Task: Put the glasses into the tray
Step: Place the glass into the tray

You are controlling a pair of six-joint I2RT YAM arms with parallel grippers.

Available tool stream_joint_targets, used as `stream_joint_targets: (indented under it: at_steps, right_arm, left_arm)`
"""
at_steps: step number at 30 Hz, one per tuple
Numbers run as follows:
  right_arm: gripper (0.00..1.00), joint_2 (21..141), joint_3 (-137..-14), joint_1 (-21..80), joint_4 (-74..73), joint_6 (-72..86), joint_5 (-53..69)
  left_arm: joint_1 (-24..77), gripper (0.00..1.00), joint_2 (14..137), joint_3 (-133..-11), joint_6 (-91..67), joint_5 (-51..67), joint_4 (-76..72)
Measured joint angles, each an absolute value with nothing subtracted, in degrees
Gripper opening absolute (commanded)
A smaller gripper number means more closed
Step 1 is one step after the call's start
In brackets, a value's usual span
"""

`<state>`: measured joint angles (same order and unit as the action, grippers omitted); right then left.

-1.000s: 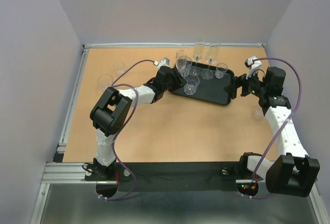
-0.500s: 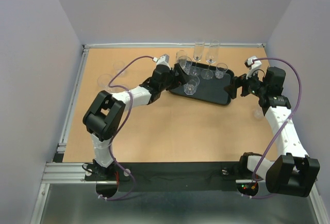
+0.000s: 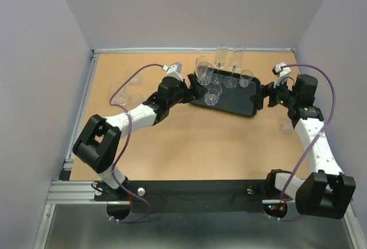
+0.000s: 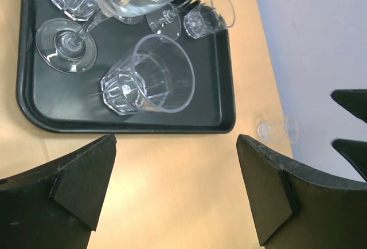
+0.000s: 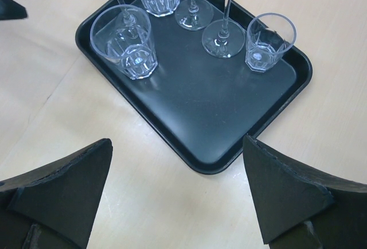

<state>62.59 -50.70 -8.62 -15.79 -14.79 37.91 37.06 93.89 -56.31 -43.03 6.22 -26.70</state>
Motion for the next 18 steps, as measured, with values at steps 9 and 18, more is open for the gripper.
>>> stream_joint_targets:
  at_steps: [9, 18]
  right_arm:
    - [1.00, 62.59, -50.70, -8.62, -15.79, -14.83, 37.80]
    - [1.00, 62.59, -50.70, -8.67, -15.79, -15.31, 36.95]
  left_arm:
    - [37.04, 0.99, 81.65, -51.57, -39.03, 5.32, -25.76]
    - [34.76, 0.99, 68.03, -48.62, -31.31, 2.07, -18.06]
